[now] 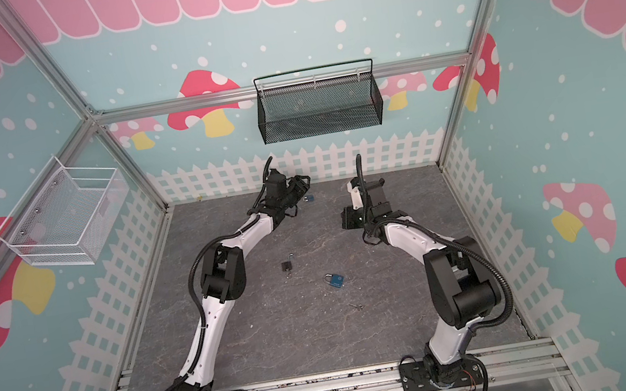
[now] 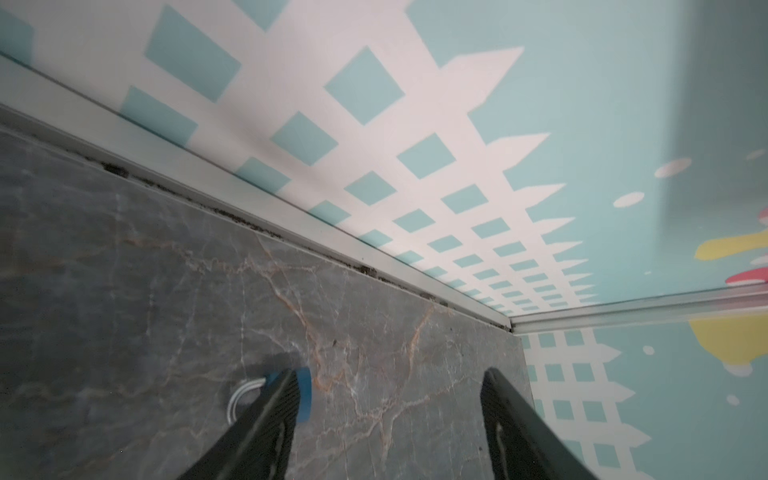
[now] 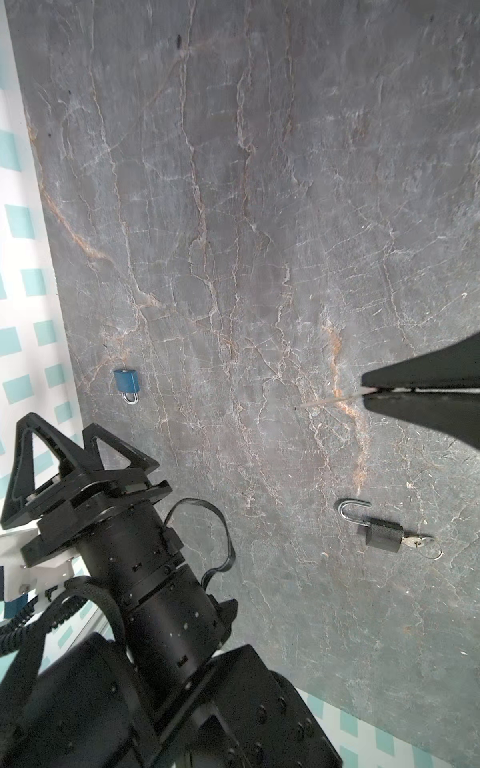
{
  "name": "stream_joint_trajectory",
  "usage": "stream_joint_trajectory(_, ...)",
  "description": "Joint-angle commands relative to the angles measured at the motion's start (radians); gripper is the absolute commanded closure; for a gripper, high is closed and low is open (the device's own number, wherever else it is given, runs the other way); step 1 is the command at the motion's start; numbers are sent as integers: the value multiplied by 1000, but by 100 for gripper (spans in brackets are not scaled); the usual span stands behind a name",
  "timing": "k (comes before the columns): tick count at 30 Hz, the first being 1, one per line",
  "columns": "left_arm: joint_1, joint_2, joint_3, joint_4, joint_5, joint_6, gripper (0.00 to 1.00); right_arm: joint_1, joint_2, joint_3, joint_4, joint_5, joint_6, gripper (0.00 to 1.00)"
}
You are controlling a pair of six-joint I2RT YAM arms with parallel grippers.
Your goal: Unlock with the key
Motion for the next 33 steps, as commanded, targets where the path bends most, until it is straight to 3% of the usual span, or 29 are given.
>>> stream_joint_trajectory(1, 8, 68, 108, -52, -45, -71, 30, -17, 21, 11, 1, -34, -21, 100)
stream_joint_trajectory(6, 7, 158, 206, -60, -4, -156, 30, -32, 25, 6, -1, -56, -30, 100)
stream_joint_trajectory(9, -3, 193, 276, -101, -13, -143, 30, -43, 28, 9, 0, -63, -35, 100)
stream_joint_trajectory(17, -12, 222, 301, -215, -43, -187, 29, -68, 31, 7, 2, -101, -23, 100)
stream_joint_trajectory(28, -61, 199, 279, -384, 6, -125, 33, -70, 27, 1, 10, -118, -10, 100)
stream_joint_trajectory(33, -80, 166, 249, -432, -30, -53, 39, -70, 16, -8, 13, -118, -5, 100)
